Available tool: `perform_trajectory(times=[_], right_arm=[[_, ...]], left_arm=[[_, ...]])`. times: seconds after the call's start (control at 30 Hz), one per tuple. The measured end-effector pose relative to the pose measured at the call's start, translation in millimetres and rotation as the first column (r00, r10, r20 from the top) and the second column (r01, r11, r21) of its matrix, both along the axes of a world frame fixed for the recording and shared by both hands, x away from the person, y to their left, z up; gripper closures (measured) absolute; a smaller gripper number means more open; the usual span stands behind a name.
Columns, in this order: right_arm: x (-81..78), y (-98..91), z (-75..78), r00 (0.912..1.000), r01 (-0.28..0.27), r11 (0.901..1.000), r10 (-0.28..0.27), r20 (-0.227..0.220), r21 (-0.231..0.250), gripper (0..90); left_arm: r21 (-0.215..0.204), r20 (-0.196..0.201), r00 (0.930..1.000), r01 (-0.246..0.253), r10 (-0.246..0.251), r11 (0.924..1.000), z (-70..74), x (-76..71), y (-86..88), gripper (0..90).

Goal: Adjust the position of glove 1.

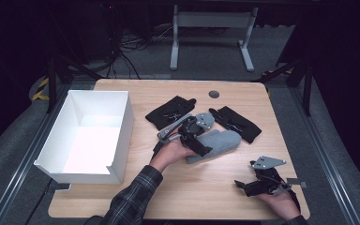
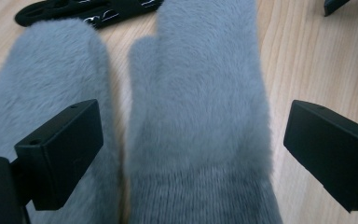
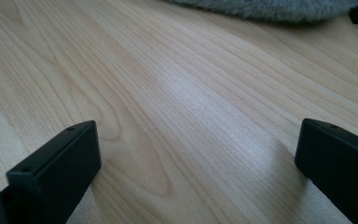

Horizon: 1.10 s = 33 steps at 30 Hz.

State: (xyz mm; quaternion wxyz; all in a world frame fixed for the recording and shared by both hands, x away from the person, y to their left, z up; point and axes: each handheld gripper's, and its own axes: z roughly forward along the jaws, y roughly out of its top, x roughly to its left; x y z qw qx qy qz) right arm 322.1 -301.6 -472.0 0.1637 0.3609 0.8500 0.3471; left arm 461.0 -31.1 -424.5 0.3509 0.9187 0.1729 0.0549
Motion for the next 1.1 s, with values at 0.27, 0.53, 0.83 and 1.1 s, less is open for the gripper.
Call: perform_trajectory(times=[0.27,0.53,0.83,1.1], right_arm=[[0.0,0.0,0.0,1.0000,0.000,1.0000,0.000,0.000,0.000,0.3],[0.0,-0.1,0.0,1.0000,0.000,1.0000,0.000,0.000,0.001,0.4],[0.0,0.0,0.0,1.0000,0.001,1.0000,-0.001,-0.001,0.001,0.3],[-0.1,-0.2,0.1,1.0000,0.002,1.0000,-0.002,-0.001,0.001,0.6]], left_arm=[[0.009,-0.051,0.9987,0.002,-0.002,1.0000,-17.6,10.5,-14.9,11.1],[0.033,-0.063,0.9976,0.032,-0.029,0.9990,-23.0,10.0,-18.0,30.8],[0.029,-0.054,0.9979,0.036,-0.035,0.9989,-10.3,3.8,-14.8,71.8],[0.022,-0.061,0.9974,0.039,-0.037,0.9990,2.3,-11.9,-8.0,77.1]])
